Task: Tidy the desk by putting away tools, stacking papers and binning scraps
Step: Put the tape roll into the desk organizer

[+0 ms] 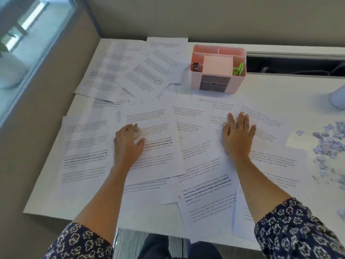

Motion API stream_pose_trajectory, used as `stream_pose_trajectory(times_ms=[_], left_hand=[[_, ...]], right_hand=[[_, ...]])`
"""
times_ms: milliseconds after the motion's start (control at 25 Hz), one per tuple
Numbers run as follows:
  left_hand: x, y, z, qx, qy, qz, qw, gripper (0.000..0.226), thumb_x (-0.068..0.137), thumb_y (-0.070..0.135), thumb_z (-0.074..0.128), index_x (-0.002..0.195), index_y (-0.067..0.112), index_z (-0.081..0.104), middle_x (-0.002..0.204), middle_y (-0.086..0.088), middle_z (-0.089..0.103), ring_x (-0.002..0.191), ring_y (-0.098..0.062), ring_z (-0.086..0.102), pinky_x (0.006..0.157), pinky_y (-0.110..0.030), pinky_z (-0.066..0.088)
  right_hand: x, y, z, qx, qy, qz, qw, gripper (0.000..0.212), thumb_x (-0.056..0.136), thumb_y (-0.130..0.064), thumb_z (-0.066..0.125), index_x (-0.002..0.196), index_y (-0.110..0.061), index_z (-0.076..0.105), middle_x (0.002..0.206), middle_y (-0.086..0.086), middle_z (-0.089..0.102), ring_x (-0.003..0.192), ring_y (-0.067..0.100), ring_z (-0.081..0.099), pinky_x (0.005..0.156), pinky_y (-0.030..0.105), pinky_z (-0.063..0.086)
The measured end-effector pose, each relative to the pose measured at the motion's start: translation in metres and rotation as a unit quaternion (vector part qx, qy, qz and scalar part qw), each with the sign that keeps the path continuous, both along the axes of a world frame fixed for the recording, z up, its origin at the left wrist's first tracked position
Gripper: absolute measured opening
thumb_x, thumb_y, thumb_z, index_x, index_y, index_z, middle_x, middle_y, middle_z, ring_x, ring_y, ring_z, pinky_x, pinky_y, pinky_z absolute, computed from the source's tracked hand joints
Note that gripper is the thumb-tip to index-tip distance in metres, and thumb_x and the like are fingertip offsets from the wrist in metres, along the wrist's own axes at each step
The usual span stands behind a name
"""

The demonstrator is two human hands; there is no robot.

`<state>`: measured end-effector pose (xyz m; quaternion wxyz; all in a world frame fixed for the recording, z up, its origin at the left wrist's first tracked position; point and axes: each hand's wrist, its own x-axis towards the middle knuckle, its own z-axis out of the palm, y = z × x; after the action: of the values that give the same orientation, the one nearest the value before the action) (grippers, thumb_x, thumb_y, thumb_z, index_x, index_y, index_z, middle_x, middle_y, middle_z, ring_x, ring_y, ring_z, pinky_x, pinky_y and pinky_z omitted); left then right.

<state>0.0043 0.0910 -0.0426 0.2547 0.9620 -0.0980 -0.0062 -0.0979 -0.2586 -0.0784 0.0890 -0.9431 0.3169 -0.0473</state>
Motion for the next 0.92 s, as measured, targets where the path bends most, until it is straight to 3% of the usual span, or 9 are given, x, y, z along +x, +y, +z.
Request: stream_pose_trajectory(times_ms=[200,920], left_hand=[[0.006,-0.003,0.003,0.001,-0.001,0.000,1.000,0.052,0.086,0.010,0.065,0.137,0.014,0.051,0.131,-0.011,0.052,0.120,-0.032,0.044,0.099,-0.043,0.032],[0.040,-0.140,0.061,-0.143,-0.036,-0.077,0.986,0.058,0.084,0.025,0.073,0.136,0.018,0.050,0.127,-0.003,0.058,0.117,-0.022,0.047,0.097,-0.033,0.037]], right_hand=[[0.000,0.000,0.000,0.003,0.001,-0.002,1.000,0.062,0.096,-0.048,0.008,0.152,-0.026,0.026,0.160,0.012,0.019,0.149,0.029,0.011,0.118,0.057,0.007],[-0.003,-0.001,-0.002,-0.003,-0.015,-0.003,1.000,0.058,0.098,-0.045,0.014,0.150,-0.028,0.032,0.159,0.012,0.023,0.148,0.029,0.016,0.118,0.055,0.010]])
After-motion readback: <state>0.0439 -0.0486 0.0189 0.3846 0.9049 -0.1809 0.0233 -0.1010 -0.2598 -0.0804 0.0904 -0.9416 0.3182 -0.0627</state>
